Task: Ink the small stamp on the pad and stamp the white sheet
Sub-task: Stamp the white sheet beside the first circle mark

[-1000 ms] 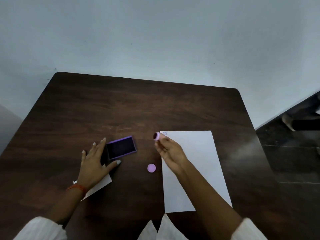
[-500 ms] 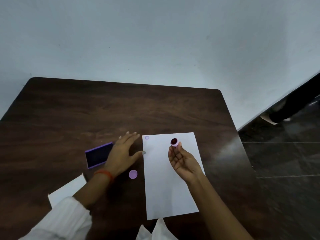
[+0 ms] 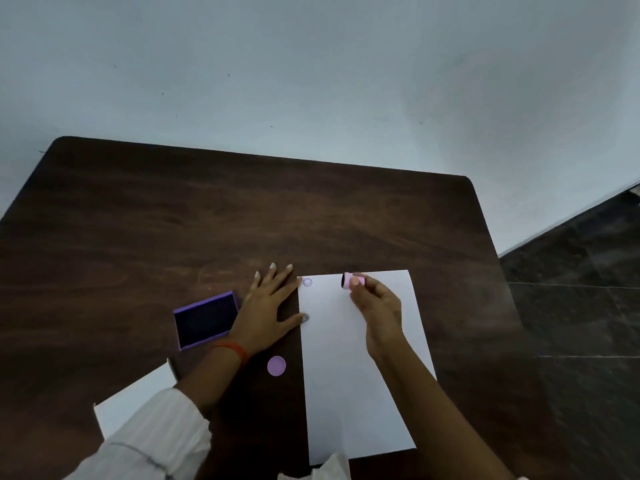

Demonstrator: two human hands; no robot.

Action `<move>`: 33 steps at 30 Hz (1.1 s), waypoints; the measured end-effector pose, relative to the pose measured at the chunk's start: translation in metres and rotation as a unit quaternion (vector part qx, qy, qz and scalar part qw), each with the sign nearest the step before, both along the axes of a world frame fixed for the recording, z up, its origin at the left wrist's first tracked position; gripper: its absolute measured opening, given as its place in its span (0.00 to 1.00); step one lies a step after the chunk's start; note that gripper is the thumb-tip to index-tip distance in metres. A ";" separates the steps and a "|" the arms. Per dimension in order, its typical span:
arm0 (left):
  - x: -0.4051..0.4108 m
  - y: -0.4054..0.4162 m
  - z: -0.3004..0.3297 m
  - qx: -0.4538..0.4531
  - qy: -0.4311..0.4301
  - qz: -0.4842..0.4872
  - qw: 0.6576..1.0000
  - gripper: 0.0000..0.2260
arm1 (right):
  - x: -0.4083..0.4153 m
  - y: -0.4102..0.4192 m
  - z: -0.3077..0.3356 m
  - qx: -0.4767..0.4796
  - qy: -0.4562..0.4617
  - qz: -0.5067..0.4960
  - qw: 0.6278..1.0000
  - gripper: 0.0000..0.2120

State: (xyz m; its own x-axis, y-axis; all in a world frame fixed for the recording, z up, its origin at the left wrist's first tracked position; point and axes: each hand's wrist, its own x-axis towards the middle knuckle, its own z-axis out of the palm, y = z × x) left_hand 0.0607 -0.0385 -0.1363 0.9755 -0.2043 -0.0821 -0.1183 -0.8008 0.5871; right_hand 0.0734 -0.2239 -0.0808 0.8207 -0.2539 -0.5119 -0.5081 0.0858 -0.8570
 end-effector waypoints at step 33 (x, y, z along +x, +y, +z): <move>0.003 0.002 0.003 0.011 0.029 -0.019 0.999 0.30 | 0.026 0.041 -0.014 -0.515 -0.076 0.350 0.778 0.16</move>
